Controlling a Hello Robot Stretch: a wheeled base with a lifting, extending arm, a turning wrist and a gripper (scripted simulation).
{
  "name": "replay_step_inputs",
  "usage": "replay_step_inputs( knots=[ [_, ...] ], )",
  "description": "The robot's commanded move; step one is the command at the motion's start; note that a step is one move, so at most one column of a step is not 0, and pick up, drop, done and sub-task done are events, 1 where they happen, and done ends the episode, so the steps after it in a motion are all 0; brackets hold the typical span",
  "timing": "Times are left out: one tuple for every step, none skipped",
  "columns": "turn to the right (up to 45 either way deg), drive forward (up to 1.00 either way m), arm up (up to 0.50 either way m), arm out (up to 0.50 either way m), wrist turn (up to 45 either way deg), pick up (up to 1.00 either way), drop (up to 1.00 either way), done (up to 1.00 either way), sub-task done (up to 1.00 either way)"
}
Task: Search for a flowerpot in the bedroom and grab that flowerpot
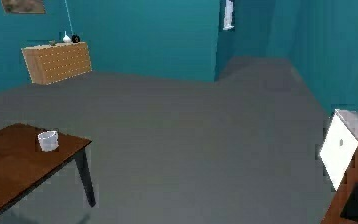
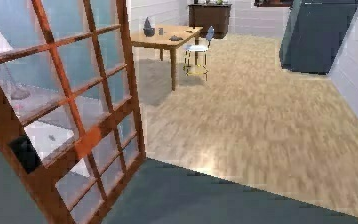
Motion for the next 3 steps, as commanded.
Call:
replay_step_inputs(
  knots=[
    [0.0,1.0,0.0,0.0,0.0,0.0,0.0,0.0,0.0],
    [0.0,0.25,0.0,0.0,0.0,0.0,0.0,0.0,0.0],
    [-21.0,0.0,0.0,0.0,0.0,0.0,0.0,0.0,0.0]
  ],
)
